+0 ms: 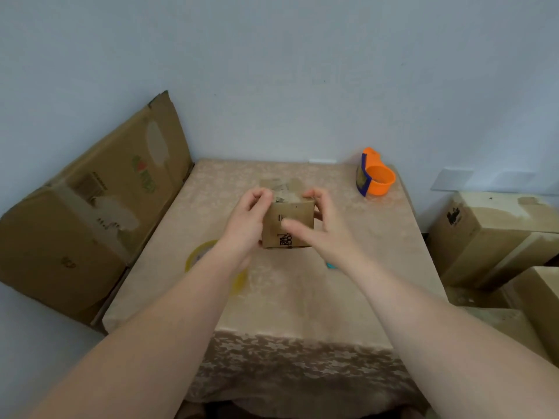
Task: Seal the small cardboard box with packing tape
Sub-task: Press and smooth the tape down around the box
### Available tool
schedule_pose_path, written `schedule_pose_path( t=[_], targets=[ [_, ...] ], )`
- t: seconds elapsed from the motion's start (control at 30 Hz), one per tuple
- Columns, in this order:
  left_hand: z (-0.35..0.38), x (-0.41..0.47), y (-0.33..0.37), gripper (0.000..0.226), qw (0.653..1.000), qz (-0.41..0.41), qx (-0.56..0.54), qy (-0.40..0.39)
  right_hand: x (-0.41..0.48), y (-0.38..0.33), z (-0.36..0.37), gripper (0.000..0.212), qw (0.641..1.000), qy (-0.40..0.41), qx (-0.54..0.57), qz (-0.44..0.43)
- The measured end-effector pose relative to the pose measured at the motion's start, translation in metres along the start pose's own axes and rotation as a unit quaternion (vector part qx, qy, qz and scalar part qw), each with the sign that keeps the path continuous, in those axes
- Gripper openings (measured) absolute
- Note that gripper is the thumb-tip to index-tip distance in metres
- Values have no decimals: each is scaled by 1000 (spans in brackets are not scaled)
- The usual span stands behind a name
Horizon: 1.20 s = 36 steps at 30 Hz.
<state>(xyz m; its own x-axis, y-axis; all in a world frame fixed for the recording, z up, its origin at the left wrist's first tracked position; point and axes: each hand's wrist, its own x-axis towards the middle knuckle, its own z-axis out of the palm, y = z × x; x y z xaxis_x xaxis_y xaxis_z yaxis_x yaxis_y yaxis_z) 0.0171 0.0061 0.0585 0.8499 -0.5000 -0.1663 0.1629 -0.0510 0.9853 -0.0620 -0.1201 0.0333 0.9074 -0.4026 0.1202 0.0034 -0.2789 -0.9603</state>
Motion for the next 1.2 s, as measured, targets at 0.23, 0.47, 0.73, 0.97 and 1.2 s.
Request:
schedule_pose_path(
  t=[0.23, 0.47, 0.73, 0.97, 1.2],
  targets=[
    [11, 46, -29, 25, 1000, 14, -15, -15, 39, 32, -1, 47, 983, 40, 135, 117],
    [13, 77, -54, 48, 999, 10, -18, -39, 61, 49, -10, 55, 989, 38, 90, 107],
    [17, 104, -52, 50, 998, 20, 47, -33, 81, 53, -10, 53, 991, 26, 65, 112],
    [14, 125, -55, 50, 997, 32, 74, -5, 104, 60, -1, 62, 992, 13, 29, 121],
    [15, 132, -60, 47, 997, 13, 76, -2, 111, 73, 3, 71, 989, 5, 8, 146]
  ],
)
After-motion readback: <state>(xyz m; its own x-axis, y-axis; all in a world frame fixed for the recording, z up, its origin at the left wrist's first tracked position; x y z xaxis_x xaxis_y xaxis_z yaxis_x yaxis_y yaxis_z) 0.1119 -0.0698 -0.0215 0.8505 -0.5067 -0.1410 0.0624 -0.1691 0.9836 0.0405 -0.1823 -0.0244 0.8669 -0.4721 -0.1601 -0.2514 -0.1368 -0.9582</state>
